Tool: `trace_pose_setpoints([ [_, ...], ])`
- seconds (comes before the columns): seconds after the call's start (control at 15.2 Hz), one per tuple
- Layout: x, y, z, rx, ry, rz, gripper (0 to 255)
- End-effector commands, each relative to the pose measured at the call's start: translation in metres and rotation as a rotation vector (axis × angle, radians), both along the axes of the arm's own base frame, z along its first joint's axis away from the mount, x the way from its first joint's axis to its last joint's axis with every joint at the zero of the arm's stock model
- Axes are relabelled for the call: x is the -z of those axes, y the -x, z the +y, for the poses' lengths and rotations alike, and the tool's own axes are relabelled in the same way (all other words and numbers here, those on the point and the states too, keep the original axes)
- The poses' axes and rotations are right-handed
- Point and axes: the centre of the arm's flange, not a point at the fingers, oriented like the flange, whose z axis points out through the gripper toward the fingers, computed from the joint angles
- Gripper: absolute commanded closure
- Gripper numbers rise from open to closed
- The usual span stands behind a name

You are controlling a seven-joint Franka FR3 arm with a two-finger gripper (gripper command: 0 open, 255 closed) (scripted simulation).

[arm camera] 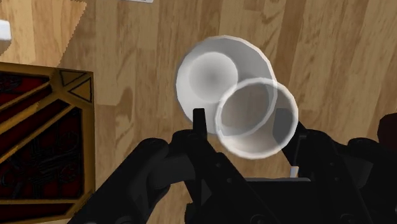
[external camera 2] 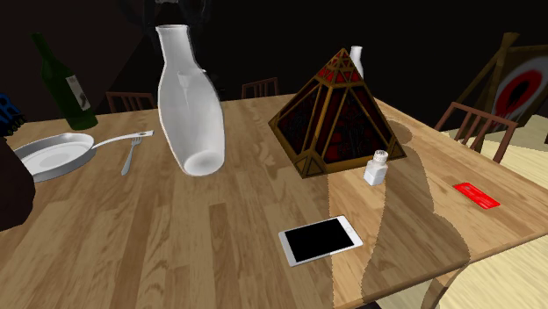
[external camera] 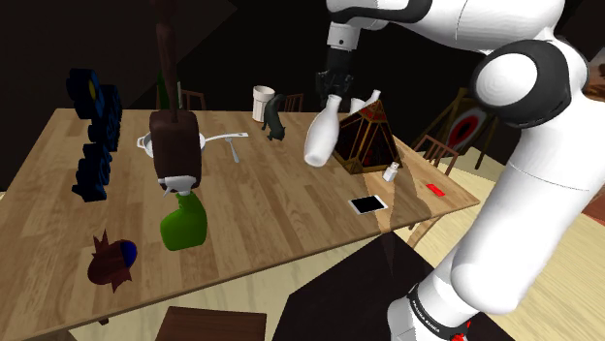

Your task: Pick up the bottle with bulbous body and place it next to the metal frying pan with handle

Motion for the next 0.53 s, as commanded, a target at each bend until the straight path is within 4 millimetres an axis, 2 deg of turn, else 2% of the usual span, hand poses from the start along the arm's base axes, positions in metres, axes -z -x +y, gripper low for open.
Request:
trace_pose_setpoints([
  [0.0,-0.001,-0.009,0.027,0.001,0.0,0.0,255],
  [0.46,-0.001,-0.043,0.113,0.001,0.0,0.0,255],
])
